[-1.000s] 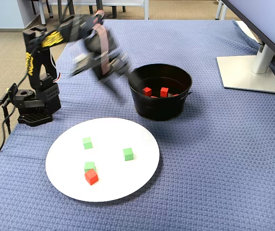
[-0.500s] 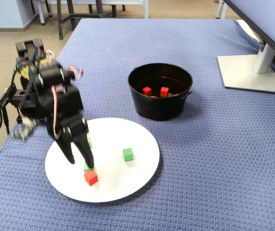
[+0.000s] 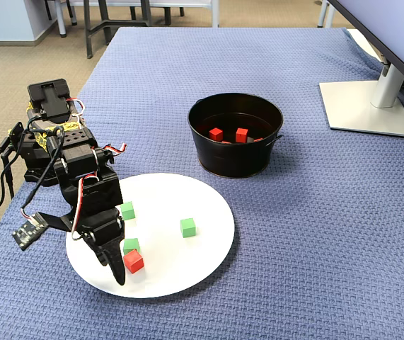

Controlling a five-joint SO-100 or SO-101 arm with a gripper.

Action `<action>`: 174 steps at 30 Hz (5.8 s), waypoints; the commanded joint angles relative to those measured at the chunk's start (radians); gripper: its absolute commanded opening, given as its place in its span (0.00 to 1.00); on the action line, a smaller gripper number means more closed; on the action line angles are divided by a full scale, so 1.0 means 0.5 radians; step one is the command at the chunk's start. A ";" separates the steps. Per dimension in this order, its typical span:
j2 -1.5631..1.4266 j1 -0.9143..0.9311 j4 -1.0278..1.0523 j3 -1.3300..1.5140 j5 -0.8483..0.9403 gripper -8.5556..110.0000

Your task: Pick up the red cubes from the white plate and place them in the black recipient

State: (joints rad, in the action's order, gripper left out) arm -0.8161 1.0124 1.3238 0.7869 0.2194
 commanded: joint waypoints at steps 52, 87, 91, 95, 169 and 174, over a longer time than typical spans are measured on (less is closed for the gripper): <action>-0.181 -0.301 -0.374 0.430 -0.064 0.16; -0.653 -0.561 0.120 -0.206 -0.206 0.07; -0.905 -0.856 -0.114 -0.028 -0.282 0.07; -1.055 -1.203 -0.451 0.166 -0.359 0.07; -4.571 -1.939 -0.503 4.286 -0.264 0.07; -4.587 -1.945 -0.485 4.289 -0.258 0.07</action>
State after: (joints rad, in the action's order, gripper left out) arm -3.1032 0.0552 1.0677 2.9376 0.0844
